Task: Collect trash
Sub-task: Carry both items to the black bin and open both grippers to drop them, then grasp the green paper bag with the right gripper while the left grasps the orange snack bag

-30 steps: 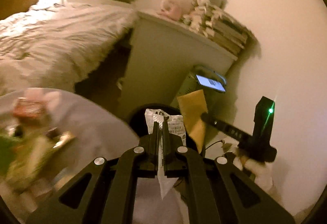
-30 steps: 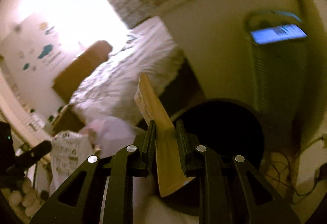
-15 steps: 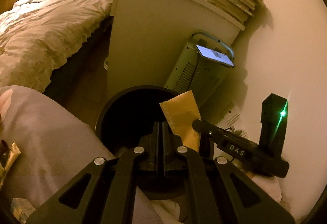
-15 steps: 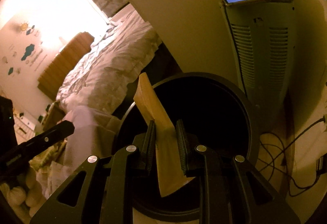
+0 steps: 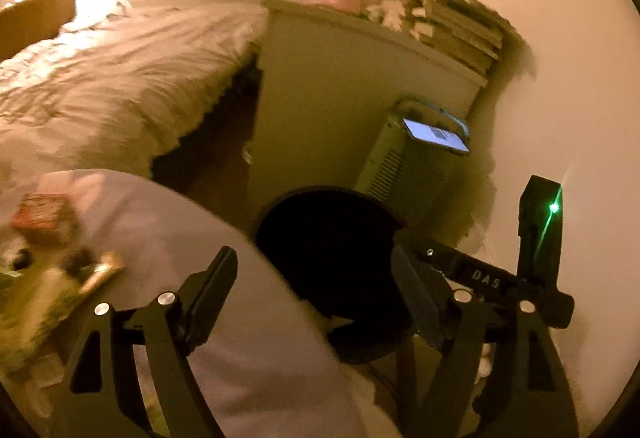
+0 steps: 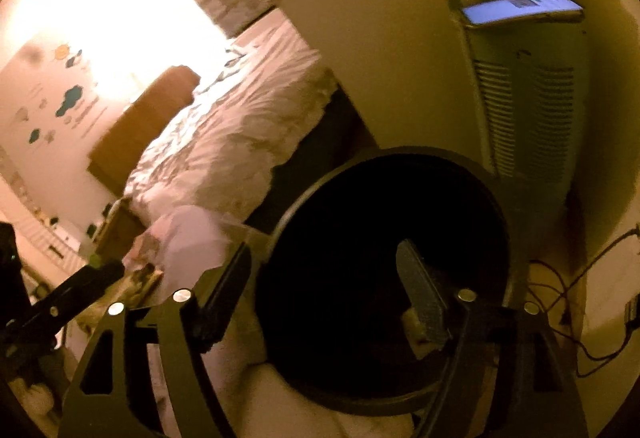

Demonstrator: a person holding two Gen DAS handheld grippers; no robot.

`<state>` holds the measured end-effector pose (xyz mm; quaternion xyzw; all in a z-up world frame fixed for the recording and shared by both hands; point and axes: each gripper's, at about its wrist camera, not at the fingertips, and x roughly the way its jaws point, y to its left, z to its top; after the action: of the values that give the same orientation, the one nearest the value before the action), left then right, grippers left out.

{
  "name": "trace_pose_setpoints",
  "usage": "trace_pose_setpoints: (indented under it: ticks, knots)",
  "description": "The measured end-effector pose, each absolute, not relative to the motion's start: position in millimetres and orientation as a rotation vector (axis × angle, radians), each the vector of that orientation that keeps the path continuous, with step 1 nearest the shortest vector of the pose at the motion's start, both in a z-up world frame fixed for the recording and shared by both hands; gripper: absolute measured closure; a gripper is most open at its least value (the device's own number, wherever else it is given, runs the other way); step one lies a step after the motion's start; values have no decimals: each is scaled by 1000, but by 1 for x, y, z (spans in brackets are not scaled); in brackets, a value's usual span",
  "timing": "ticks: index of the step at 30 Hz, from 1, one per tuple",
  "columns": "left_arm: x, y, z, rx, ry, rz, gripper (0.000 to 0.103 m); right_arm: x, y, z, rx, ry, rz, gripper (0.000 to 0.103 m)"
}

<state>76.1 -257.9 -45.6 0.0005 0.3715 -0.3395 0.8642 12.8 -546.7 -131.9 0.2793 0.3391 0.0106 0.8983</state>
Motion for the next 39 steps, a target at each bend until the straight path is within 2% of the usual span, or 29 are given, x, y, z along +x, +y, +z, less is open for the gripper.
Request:
trace_pose_setpoints:
  ticks: [4,8,21,25,26,28,32,35,38,39]
  knots:
    - [68,-210,-35,-35,729,-627,18,26,-510,-117,523,715,105,28]
    - [65,-154,-30,-65,704,-520,18,43,-459,-100,446,728,206,24]
    - [72,36,-56,-174,712,-131,18,97,-276,-47,189,780,495,24]
    - [83,74,-70,-178,739,-70,19,123,-218,-41,99,812,557,24]
    - [87,84,-74,-181,748,-61,20,130,-204,-40,75,822,564,24]
    - [94,96,-83,-185,774,-58,29,145,-175,-44,19,849,566,24]
    - [105,104,-95,-178,816,-75,31,177,-127,-55,-52,911,563,24]
    - [106,107,-103,-176,833,-101,39,201,-102,-73,-91,985,560,24]
    - [110,110,-110,-181,853,-111,49,216,-87,-90,-110,1054,560,24]
    - [111,111,-113,-186,860,-117,57,217,-86,-93,-98,1064,580,32]
